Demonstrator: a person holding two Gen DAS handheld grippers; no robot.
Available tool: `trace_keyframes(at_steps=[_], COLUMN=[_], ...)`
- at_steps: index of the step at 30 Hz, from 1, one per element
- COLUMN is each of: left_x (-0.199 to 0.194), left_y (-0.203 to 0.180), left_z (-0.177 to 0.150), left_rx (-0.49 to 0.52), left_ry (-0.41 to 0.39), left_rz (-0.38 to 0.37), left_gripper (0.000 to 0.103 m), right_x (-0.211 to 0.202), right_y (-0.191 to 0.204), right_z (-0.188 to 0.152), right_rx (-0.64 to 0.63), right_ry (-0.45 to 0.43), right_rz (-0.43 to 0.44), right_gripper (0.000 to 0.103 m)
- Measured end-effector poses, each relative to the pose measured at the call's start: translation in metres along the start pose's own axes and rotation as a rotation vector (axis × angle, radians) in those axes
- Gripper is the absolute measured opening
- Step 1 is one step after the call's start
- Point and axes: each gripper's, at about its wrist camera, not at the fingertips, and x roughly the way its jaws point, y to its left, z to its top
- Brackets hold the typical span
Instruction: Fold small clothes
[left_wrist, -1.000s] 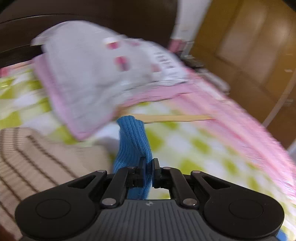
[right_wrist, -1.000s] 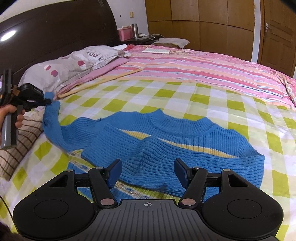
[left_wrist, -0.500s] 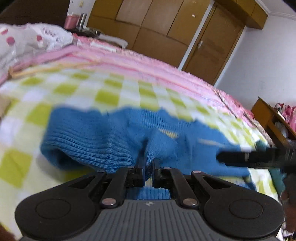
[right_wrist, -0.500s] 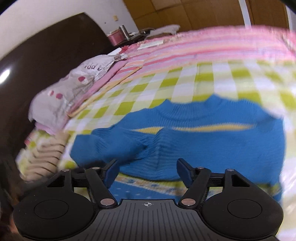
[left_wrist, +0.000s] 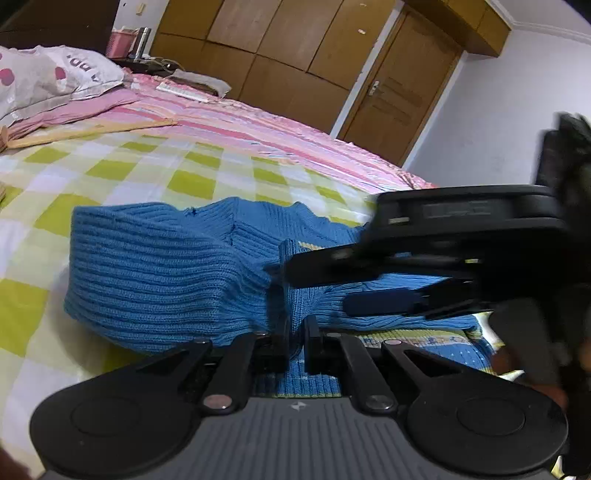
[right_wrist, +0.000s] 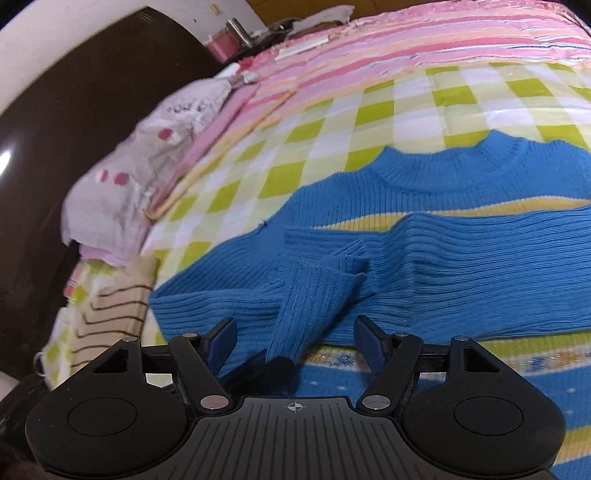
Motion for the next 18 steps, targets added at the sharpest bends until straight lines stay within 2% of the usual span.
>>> trace_keyframes(at_steps=[2,4,6,12,18], left_x=[-0.003,-0.005,-0.006,-0.013,-0.023], left_y=[0.001,0.000,0.000,-0.002,-0.006], left_z=[0.000,0.001,0.002,0.005,0.008], left_rx=[-0.003,0.000,0.002,-0.004,0.000], left_ry=[-0.003,-0.006,-0.008,-0.022,-0.073], left_rz=[-0.010,-0.017,-0.024,-0.050,-0.083], left_gripper=[0.013,0.013,0.013,0.016,0.031], right_x=[0.008,0.012,0.013,-0.013,-0.057], right_y=[0.004,0.006,0.005,0.009,-0.012], right_z=[0.000,0.001,0.002,0.010,0.033], right_rx=[0.002,0.002,0.006,-0.045,-0.025], right_ry=[0.008,0.021,0.032,-0.025,-0.156], right_rz=[-0.024,-0.035,-0.033,-0.027,-0.039], right_gripper=[0.063,0.034,0.024,0.013,0.010])
